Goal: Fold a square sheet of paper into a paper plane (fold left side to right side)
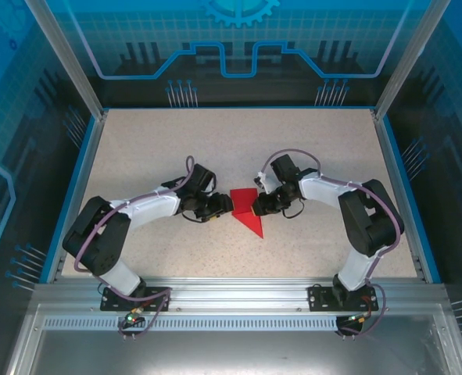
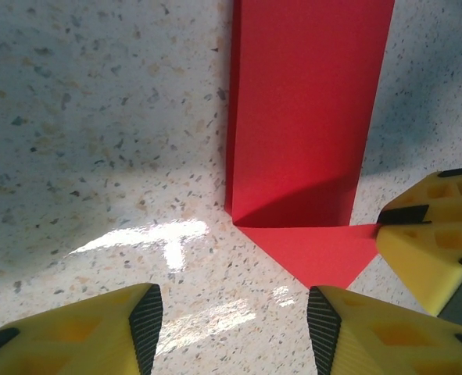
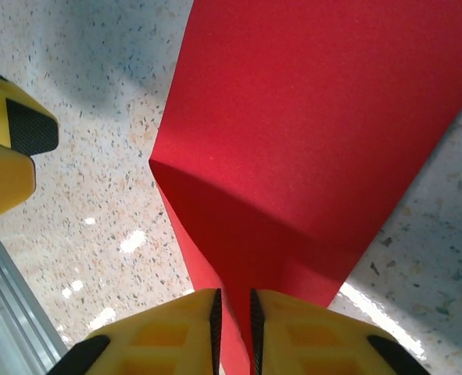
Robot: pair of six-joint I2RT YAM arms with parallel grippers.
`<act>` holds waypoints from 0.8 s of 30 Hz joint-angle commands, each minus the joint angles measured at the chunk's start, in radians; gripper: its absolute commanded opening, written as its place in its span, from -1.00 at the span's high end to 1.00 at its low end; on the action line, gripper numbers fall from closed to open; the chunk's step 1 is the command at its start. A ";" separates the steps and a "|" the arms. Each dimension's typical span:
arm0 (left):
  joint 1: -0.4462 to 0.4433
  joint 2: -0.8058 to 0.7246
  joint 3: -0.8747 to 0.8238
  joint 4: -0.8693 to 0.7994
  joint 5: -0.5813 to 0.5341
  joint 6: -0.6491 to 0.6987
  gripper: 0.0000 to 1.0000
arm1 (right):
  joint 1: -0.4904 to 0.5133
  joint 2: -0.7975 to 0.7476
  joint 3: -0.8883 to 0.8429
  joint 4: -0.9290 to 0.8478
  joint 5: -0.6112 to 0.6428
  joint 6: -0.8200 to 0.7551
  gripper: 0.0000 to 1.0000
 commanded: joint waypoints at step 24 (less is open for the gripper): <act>-0.101 0.183 0.193 -0.002 0.004 -0.030 -0.07 | -0.056 -0.023 -0.043 0.015 -0.019 0.012 0.87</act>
